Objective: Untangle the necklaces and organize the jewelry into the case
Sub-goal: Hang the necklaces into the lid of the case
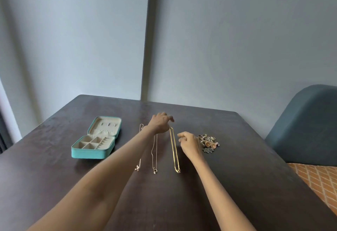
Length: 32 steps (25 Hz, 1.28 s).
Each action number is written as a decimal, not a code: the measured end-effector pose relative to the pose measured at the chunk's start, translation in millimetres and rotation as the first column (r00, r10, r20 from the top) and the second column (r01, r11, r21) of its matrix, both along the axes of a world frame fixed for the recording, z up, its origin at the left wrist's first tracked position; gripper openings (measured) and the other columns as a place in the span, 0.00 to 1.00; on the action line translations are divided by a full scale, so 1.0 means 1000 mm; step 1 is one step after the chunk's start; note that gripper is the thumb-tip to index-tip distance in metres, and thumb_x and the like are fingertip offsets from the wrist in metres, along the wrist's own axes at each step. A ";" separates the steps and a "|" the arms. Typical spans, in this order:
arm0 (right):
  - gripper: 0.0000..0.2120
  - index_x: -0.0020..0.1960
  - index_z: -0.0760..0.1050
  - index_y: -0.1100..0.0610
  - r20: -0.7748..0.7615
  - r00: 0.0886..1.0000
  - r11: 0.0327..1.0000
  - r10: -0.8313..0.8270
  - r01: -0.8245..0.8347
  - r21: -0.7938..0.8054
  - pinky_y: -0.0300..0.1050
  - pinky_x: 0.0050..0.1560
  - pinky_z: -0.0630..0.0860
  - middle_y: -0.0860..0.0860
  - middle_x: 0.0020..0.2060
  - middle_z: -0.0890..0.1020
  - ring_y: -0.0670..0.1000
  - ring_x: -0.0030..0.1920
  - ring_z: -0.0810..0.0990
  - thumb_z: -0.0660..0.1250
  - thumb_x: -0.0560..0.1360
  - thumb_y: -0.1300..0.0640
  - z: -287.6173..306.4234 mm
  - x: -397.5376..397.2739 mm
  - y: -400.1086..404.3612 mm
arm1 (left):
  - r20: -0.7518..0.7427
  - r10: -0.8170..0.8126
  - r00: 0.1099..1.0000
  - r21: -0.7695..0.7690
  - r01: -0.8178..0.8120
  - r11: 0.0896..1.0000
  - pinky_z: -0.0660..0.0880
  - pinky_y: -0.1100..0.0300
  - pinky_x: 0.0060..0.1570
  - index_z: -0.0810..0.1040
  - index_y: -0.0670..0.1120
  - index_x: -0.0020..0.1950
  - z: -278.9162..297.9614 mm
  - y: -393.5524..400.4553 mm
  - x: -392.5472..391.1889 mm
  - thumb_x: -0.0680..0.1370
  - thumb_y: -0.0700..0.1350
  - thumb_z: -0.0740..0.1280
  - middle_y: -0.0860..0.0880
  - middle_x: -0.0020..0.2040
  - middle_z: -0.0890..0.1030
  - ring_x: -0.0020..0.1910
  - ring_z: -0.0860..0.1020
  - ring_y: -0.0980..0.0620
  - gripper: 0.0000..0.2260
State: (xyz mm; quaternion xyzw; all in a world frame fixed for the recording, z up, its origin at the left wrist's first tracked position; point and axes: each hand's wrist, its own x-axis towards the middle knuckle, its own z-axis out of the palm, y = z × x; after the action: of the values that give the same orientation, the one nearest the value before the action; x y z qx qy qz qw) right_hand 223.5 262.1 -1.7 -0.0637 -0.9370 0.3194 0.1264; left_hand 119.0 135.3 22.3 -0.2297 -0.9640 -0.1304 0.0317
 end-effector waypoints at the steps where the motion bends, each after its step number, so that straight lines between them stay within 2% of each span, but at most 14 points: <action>1: 0.14 0.51 0.80 0.58 0.034 0.999 0.999 -0.016 0.014 0.043 0.47 0.48 0.72 0.57 0.51 0.82 0.59 0.55 0.78 0.56 0.76 0.64 0.006 -0.011 -0.005 | 0.049 -0.017 0.999 0.035 0.015 0.999 0.62 0.51 0.65 0.71 0.49 0.68 -0.003 -0.003 -0.003 0.77 0.37 0.57 0.43 0.66 0.70 0.68 0.66 0.44 0.20; 3: 0.13 0.37 0.73 0.60 0.114 0.992 0.992 -0.056 0.042 0.119 0.48 0.41 0.69 0.60 0.44 0.78 0.62 0.50 0.77 0.56 0.78 0.60 0.014 -0.032 -0.013 | 0.117 -0.027 0.993 0.137 0.010 0.991 0.64 0.55 0.65 0.72 0.46 0.68 -0.007 -0.008 -0.009 0.75 0.34 0.56 0.42 0.66 0.71 0.67 0.69 0.44 0.22; 4: 0.14 0.36 0.71 0.60 0.138 0.987 0.987 -0.084 0.063 0.149 0.46 0.40 0.67 0.59 0.42 0.76 0.62 0.50 0.78 0.58 0.79 0.58 0.016 -0.042 -0.017 | 0.140 -0.020 0.990 0.179 -0.005 0.984 0.65 0.56 0.65 0.72 0.44 0.67 -0.006 -0.010 -0.012 0.75 0.33 0.55 0.42 0.66 0.73 0.67 0.70 0.45 0.22; 8: 0.12 0.55 0.77 0.61 0.139 0.973 0.948 -0.183 0.137 0.287 0.48 0.46 0.73 0.59 0.55 0.80 0.61 0.56 0.78 0.63 0.78 0.55 0.013 -0.069 -0.027 | 0.181 -0.026 0.983 0.268 -0.024 0.963 0.68 0.56 0.64 0.74 0.42 0.65 0.001 -0.009 -0.022 0.74 0.32 0.54 0.43 0.63 0.77 0.65 0.73 0.46 0.22; 12: 0.09 0.51 0.78 0.58 0.115 0.981 0.927 -0.159 0.108 0.360 0.48 0.48 0.74 0.57 0.52 0.81 0.59 0.55 0.79 0.63 0.77 0.54 0.008 -0.076 -0.019 | 0.215 -0.056 0.975 0.412 -0.039 0.910 0.69 0.57 0.64 0.76 0.41 0.63 -0.003 -0.005 -0.024 0.73 0.30 0.55 0.43 0.62 0.78 0.63 0.75 0.46 0.22; 13: 0.08 0.46 0.77 0.56 0.130 0.985 0.948 -0.118 0.073 0.310 0.47 0.46 0.73 0.56 0.49 0.81 0.59 0.53 0.79 0.64 0.77 0.52 0.008 -0.077 -0.015 | 0.239 -0.069 0.969 0.486 -0.057 0.872 0.69 0.58 0.64 0.76 0.40 0.63 -0.004 -0.003 -0.023 0.73 0.30 0.55 0.42 0.62 0.78 0.63 0.75 0.47 0.21; 15: 0.10 0.37 0.73 0.53 0.132 0.991 0.999 -0.007 0.002 0.037 0.49 0.44 0.76 0.55 0.39 0.81 0.57 0.45 0.80 0.63 0.75 0.52 0.009 -0.076 -0.009 | 0.346 -0.155 0.925 0.654 -0.120 0.747 0.71 0.60 0.58 0.75 0.38 0.64 -0.006 -0.001 -0.020 0.75 0.30 0.57 0.40 0.60 0.78 0.58 0.76 0.48 0.19; 17: 0.09 0.39 0.75 0.53 0.041 0.998 0.971 0.037 -0.026 -0.239 0.49 0.43 0.80 0.53 0.32 0.82 0.53 0.36 0.81 0.62 0.77 0.54 0.013 -0.067 -0.006 | 0.462 -0.338 0.820 0.764 -0.174 0.622 0.73 0.62 0.47 0.73 0.38 0.63 -0.002 0.001 -0.013 0.78 0.33 0.59 0.42 0.51 0.78 0.46 0.76 0.51 0.15; 19: 0.07 0.44 0.77 0.54 -0.037 0.998 0.929 0.044 -0.054 -0.367 0.42 0.35 0.77 0.52 0.28 0.79 0.48 0.30 0.78 0.61 0.78 0.57 0.017 -0.055 -0.002 | 0.510 -0.515 0.689 0.802 -0.165 0.574 0.73 0.64 0.38 0.75 0.41 0.57 0.006 0.000 -0.004 0.80 0.39 0.60 0.46 0.42 0.78 0.34 0.74 0.54 0.08; 21: 0.08 0.43 0.77 0.55 -0.100 0.992 0.910 0.082 -0.115 -0.399 0.41 0.34 0.70 0.50 0.26 0.75 0.47 0.28 0.73 0.61 0.78 0.56 0.024 -0.041 0.005 | 0.517 -0.600 0.610 0.807 -0.115 0.579 0.70 0.65 0.33 0.76 0.44 0.50 0.014 -0.003 0.005 0.81 0.45 0.60 0.48 0.36 0.75 0.28 0.68 0.56 0.08; 25: 0.09 0.40 0.74 0.56 -0.185 0.983 0.846 -0.006 -0.094 -0.525 0.41 0.32 0.68 0.49 0.26 0.69 0.47 0.27 0.67 0.61 0.78 0.57 0.043 -0.025 0.020 | 0.555 -0.570 0.606 0.770 -0.114 0.628 0.58 0.66 0.27 0.72 0.47 0.43 0.026 -0.009 0.027 0.81 0.56 0.57 0.53 0.30 0.61 0.25 0.58 0.57 0.14; 27: 0.08 0.40 0.72 0.56 -0.189 0.980 0.801 -0.067 -0.060 -0.595 0.41 0.28 0.64 0.49 0.28 0.66 0.47 0.27 0.64 0.61 0.78 0.58 0.047 -0.021 0.022 | 0.510 -0.632 0.584 0.834 -0.156 0.529 0.53 0.67 0.24 0.69 0.49 0.38 0.030 -0.014 0.034 0.81 0.56 0.56 0.55 0.28 0.58 0.23 0.56 0.59 0.16; 29: 0.07 0.43 0.74 0.56 -0.152 0.987 0.815 -0.052 -0.046 -0.578 0.39 0.26 0.62 0.48 0.28 0.67 0.46 0.28 0.63 0.62 0.78 0.56 0.043 -0.016 0.019 | 0.439 -0.700 0.563 0.897 -0.230 0.378 0.53 0.68 0.23 0.69 0.49 0.36 0.038 -0.015 0.042 0.81 0.54 0.57 0.55 0.27 0.61 0.23 0.57 0.59 0.16; 32: 0.06 0.46 0.80 0.53 -0.096 0.994 0.874 0.057 -0.096 -0.476 0.36 0.27 0.63 0.45 0.30 0.74 0.43 0.28 0.66 0.65 0.78 0.54 0.029 -0.006 0.008 | 0.355 -0.708 0.610 0.925 -0.340 0.170 0.67 0.67 0.23 0.73 0.47 0.41 0.053 -0.017 0.052 0.81 0.50 0.58 0.54 0.29 0.73 0.24 0.70 0.57 0.12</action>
State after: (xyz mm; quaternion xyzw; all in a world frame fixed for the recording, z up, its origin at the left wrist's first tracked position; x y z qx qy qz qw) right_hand 217.9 270.3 27.3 -0.0433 -0.8245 0.5487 0.1311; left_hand 170.8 118.7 75.4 -0.2115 -0.5163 -0.7892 -0.2567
